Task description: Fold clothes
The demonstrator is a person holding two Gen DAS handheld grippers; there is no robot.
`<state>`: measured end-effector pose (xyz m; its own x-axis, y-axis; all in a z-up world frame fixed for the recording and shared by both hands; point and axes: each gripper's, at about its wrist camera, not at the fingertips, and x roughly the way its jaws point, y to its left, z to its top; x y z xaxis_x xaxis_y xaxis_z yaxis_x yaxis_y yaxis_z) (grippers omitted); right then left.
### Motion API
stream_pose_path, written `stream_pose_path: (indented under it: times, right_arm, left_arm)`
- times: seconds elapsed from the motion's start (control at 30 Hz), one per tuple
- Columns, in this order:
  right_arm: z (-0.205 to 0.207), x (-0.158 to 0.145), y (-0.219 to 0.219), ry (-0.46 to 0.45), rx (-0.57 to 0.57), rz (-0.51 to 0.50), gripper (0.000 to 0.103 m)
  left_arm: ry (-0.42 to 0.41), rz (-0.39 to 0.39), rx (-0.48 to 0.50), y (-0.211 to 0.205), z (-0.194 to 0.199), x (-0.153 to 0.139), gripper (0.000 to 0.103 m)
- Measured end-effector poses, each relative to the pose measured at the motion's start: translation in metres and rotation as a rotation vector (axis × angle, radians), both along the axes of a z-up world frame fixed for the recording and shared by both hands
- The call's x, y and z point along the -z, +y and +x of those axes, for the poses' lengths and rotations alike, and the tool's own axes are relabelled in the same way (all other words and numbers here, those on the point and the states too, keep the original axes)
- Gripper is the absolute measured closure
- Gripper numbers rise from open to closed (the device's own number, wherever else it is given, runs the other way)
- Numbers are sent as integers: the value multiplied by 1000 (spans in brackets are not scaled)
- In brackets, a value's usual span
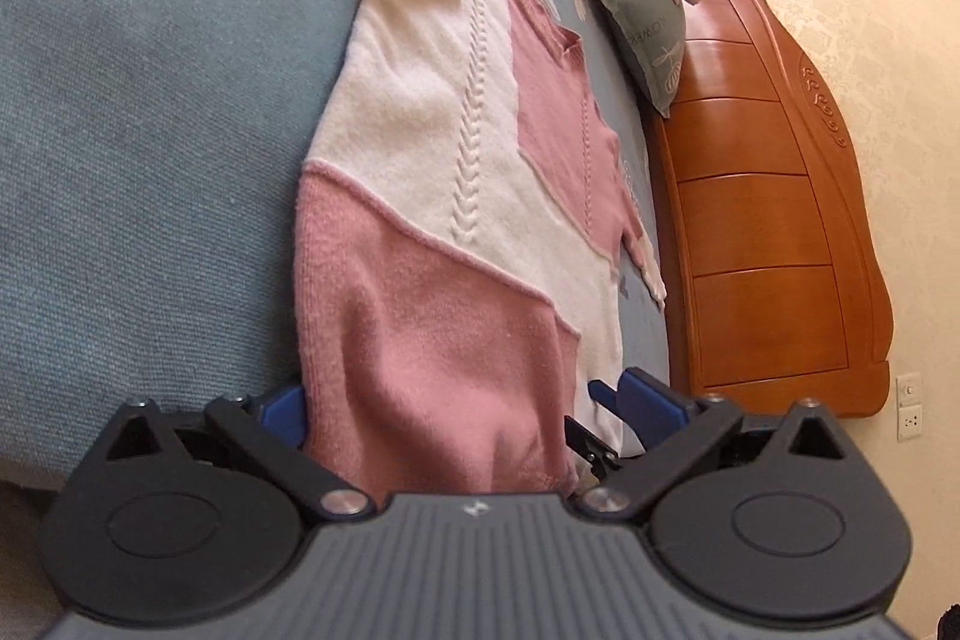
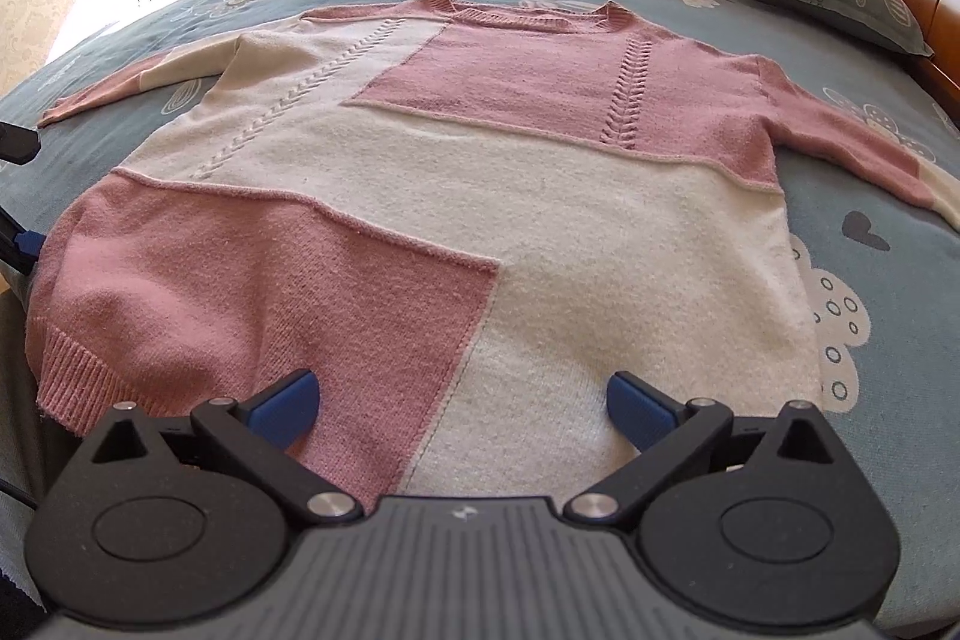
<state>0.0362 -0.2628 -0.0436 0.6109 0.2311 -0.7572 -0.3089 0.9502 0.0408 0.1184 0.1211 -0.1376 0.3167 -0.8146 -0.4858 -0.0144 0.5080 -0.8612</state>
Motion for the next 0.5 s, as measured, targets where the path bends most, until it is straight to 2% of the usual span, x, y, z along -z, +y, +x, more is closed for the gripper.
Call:
stream_pose_path:
  times: [0.1, 0.17, 0.3, 0.37, 0.4, 0.43, 0.47, 0.5]
  right_arm:
    - [1, 1, 1, -4, 3, -3, 0]
    - [0, 1, 1, -6, 2, -4, 0]
    - [-4, 0, -3, -10, -7, 7, 0]
    - [-6, 1, -5, -18, -10, 13, 0]
    - [-6, 1, -5, -20, -12, 13, 0]
    - [-6, 1, -4, -21, -13, 12, 0]
    - [-6, 1, -4, -21, -14, 11, 0]
    - [-6, 1, -4, -21, -14, 10, 0]
  left_arm:
    - [-30, -2, -24, -10, 13, -1, 2]
    - [-45, 31, 1, -21, 19, -3, 2]
    - [-34, 27, 38, -22, 1, -3, 6]
    - [-38, 16, 38, -12, -11, 0, 17]
    - [-25, 8, 22, -6, -14, 4, 27]
    - [-8, -1, 3, 1, -17, 10, 42]
    - [8, -11, -15, 7, -19, 15, 51]
    - [21, -17, -24, 11, -20, 20, 67]
